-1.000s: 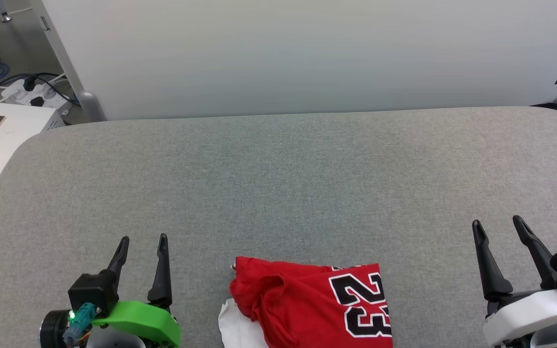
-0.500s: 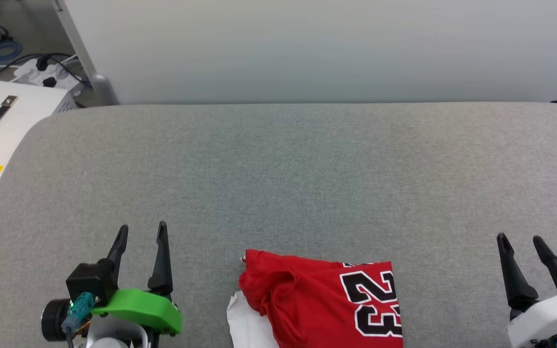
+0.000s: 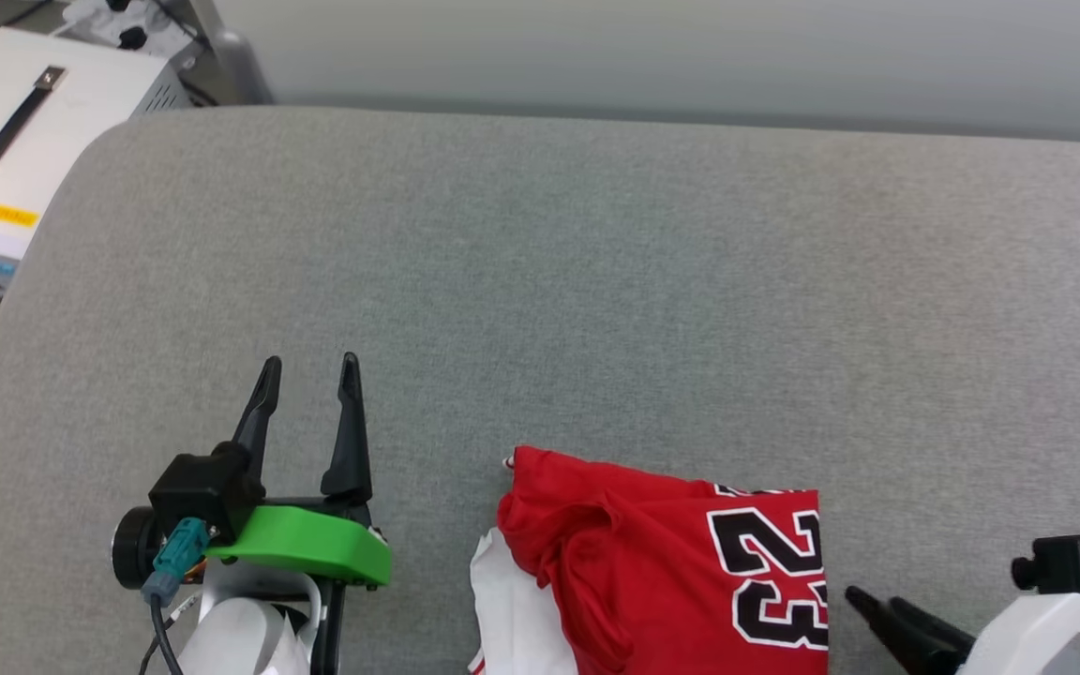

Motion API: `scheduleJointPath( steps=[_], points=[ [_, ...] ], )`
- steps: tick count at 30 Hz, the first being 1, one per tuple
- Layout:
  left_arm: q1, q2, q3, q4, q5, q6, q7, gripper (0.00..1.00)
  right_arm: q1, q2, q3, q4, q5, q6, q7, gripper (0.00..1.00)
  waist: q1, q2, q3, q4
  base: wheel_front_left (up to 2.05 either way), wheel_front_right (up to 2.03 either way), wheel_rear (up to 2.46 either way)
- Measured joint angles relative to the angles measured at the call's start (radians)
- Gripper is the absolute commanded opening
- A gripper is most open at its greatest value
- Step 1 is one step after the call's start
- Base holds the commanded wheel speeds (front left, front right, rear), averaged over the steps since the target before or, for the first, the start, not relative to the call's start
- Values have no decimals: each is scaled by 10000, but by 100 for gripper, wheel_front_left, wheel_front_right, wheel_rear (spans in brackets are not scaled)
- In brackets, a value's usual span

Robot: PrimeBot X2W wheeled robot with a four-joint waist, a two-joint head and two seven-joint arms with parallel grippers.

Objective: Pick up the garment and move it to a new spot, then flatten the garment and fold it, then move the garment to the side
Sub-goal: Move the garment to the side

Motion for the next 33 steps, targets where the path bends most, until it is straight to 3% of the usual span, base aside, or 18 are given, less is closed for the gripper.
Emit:
scheduleJointPath(
  steps=[5,12,13,14,15,26,33],
  points=[
    [-141,-355,203,119,213,-282,-2,100,-356,-140,773,132,949,4,568,100,0,0,450,279,0,0,0],
    [-249,-686,531,268,589,-593,-2,100,-730,-445,1310,464,1438,19,1319,100,0,0,885,543,0,0,0],
    [-263,-708,570,278,631,-612,0,100,-772,-466,1350,481,1448,21,1379,43,0,0,921,562,0,0,0],
    [-286,-744,616,293,681,-650,-2,100,-824,-487,1384,493,1446,21,1415,17,0,0,962,581,0,0,0],
    [-309,-794,656,307,729,-688,-2,100,-874,-510,1425,516,1444,21,1421,0,0,-1,993,594,0,0,0],
    [-294,-976,1007,598,1074,-1016,-2,100,-1137,-619,1948,420,1127,15,1118,0,1,0,638,475,0,0,0],
    [-58,-980,1133,596,1256,-1141,-2,100,-1192,-1229,1666,247,-380,13,978,0,0,0,186,25,0,0,0]
  ],
)
